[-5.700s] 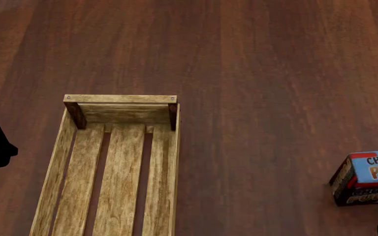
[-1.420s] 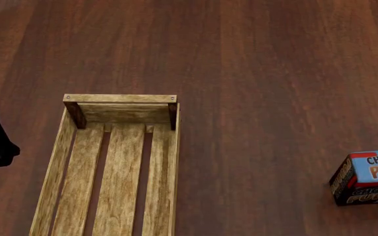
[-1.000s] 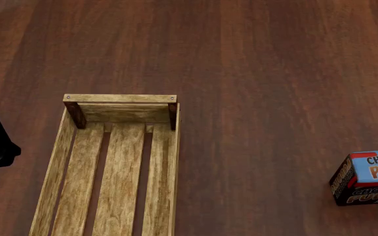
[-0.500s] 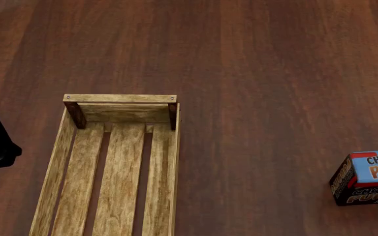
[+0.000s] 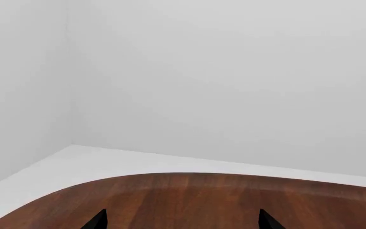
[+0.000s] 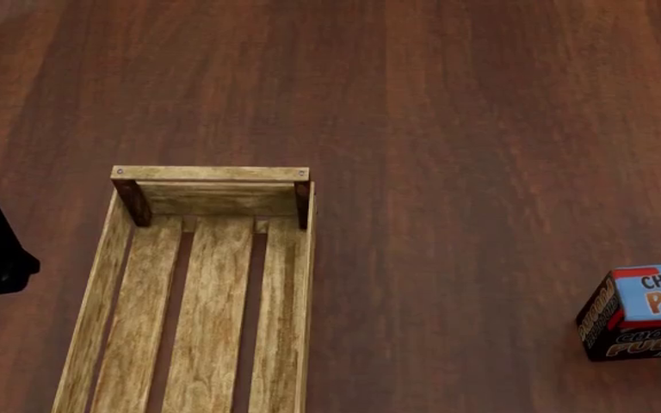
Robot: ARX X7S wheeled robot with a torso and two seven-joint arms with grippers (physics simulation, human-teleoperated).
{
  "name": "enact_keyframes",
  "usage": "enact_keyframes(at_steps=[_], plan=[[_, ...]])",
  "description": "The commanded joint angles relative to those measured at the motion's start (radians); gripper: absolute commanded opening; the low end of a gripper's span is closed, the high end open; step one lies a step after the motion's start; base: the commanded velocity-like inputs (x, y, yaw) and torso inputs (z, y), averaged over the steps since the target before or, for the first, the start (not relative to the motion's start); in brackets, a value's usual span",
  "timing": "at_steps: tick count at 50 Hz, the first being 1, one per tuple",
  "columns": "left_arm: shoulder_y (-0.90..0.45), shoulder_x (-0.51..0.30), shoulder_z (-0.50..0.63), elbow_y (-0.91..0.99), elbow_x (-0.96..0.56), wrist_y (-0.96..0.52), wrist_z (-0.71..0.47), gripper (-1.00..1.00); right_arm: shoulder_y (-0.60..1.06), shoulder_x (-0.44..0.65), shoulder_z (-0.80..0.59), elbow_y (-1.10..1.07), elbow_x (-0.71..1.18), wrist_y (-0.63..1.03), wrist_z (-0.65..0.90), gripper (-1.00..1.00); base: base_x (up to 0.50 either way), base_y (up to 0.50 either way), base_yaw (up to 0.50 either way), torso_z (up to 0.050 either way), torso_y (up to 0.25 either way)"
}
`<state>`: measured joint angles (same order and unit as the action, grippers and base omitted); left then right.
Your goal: Stack the left bowl on the right bowl and place them in the tray.
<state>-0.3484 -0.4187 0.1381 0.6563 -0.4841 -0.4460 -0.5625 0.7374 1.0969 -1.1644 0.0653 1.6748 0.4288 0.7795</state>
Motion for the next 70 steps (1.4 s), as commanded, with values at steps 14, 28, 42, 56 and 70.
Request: enact_keyframes(at_steps=[14,28,42,56,70], plan=[[-0.002,-0.006,-0.007,0.001,-0.010,0.001,-0.008,1.00,0.056,0.033,0.008,-0.078,-0.014,0.060,0.061,-1.00,0.00,0.00,0.00,0.000,-0.003],[-0.001,-0.010,-0.015,0.005,-0.021,0.002,-0.011,1.00,0.169,0.110,0.051,-0.284,0.011,0.154,0.182,-1.00,0.00,0.00,0.00,0.000,0.000],[-0.004,-0.012,-0.018,0.003,-0.028,0.002,-0.014,1.00,0.283,0.080,0.076,-0.337,0.033,0.271,0.252,-1.00,0.00,0.00,0.00,0.000,0.000],[-0.003,-0.019,-0.029,0.007,-0.036,0.004,-0.020,1.00,0.394,-0.006,0.074,-0.339,0.065,0.396,0.303,-1.00,0.00,0.00,0.00,0.000,0.000],[-0.003,-0.022,-0.037,0.007,-0.048,0.007,-0.021,1.00,0.509,-0.125,0.057,-0.286,0.072,0.508,0.335,-1.00,0.00,0.00,0.00,0.000,0.000]])
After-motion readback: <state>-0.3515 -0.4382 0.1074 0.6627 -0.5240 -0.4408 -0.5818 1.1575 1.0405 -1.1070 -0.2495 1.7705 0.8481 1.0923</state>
